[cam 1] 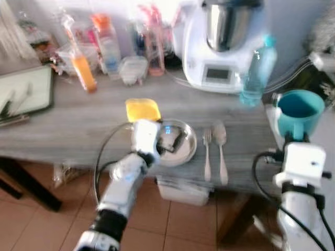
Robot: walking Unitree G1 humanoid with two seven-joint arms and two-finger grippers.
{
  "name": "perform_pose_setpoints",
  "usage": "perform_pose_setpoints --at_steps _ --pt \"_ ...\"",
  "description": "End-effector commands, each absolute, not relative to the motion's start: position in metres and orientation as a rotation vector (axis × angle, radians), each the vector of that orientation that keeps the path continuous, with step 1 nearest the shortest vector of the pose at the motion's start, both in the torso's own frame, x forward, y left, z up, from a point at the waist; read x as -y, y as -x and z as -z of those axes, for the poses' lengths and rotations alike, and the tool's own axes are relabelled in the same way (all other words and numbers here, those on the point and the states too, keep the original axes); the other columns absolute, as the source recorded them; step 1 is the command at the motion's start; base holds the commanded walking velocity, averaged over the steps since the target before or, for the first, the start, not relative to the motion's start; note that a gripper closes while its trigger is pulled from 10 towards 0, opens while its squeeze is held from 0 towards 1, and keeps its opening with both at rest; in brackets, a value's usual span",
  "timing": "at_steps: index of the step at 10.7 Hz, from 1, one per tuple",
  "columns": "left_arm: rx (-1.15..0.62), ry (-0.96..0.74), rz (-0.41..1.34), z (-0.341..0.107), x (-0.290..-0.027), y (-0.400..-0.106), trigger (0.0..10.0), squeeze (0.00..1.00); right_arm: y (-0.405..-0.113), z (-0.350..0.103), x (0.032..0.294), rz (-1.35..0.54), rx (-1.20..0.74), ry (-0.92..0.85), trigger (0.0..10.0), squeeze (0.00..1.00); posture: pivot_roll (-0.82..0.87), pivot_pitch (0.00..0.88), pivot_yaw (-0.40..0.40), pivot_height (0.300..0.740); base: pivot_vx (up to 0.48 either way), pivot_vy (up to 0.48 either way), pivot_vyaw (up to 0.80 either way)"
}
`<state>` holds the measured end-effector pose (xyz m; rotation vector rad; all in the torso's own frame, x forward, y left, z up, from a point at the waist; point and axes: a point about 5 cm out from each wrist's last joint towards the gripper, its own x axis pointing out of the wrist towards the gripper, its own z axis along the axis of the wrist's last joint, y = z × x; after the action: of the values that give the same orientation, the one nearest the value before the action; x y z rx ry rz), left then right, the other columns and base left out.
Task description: Setting the table
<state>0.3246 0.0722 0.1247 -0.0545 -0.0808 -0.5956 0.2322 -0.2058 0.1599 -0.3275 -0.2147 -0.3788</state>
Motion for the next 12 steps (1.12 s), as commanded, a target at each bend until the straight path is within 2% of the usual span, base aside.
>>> perform_pose_setpoints --at_steps 1,5,9,12 --pt "0.087 0.038 0.561 -0.127 -0.085 -0.327 10.0 0.0 -0.234 -0.166 0.198 0.352 0.251 0.316 10.0 0.0 0.03 0.052 0.031 0.74 0.334 0.0 0.0" --pt "0.218 0.056 0.557 -0.165 -0.109 -0.327 10.0 0.0 -0.232 -0.165 0.197 0.332 0.251 0.327 10.0 0.0 0.04 0.061 0.023 0.74 0.0 0.0 0.0" --pt "0.169 -0.001 0.786 -0.188 -0.131 -0.328 10.0 0.0 -0.235 -0.169 0.191 0.289 0.265 0.338 10.0 0.0 0.06 0.07 0.018 0.74 0.0 0.0 0.0" --pt "-0.022 -0.038 1.078 -0.193 -0.142 -0.328 10.0 0.0 -0.237 -0.171 0.191 0.272 0.271 0.34 10.0 0.0 0.07 0.075 0.019 0.74 0.0 0.0 0.0"
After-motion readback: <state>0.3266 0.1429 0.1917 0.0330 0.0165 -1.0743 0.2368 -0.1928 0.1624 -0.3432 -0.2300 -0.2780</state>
